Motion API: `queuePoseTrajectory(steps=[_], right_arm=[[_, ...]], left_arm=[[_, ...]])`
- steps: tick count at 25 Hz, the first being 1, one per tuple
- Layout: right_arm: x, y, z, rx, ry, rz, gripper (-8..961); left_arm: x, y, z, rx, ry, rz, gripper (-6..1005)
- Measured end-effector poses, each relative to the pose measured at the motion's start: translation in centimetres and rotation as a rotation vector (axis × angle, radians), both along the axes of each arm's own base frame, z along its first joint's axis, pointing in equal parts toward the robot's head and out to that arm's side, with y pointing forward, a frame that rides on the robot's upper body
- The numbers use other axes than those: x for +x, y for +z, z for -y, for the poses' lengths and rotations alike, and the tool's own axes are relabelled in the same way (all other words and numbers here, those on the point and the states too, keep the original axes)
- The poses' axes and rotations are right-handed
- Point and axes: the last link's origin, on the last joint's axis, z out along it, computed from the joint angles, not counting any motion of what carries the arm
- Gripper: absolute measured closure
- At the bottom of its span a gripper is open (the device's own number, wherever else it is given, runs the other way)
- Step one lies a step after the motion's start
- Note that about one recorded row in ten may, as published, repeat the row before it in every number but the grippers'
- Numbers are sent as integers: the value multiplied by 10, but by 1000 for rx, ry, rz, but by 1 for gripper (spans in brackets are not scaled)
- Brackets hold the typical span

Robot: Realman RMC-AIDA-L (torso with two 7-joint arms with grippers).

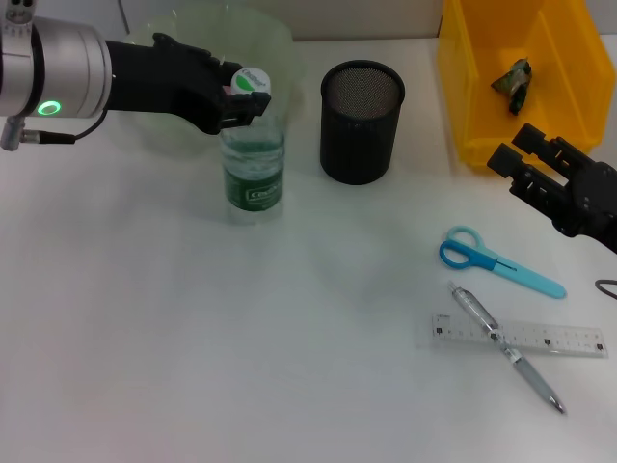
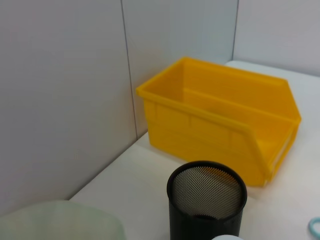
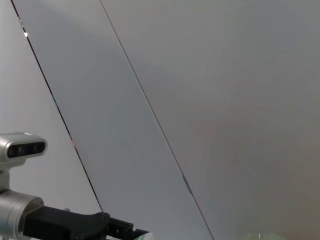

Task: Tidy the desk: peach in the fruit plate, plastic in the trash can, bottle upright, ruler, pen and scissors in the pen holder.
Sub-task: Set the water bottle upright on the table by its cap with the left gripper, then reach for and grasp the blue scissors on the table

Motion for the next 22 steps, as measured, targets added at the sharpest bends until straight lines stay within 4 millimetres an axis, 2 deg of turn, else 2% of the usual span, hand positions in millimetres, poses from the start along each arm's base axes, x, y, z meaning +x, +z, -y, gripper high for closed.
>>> queuePoseTrajectory(steps=[8, 22], right_arm=[[0, 0, 1, 0, -1, -1, 258], [-1, 0, 0, -1, 4, -1, 255]], left_arm=[[1, 11, -3, 30, 13, 59, 506], [0, 14, -3, 47, 5, 95, 457]])
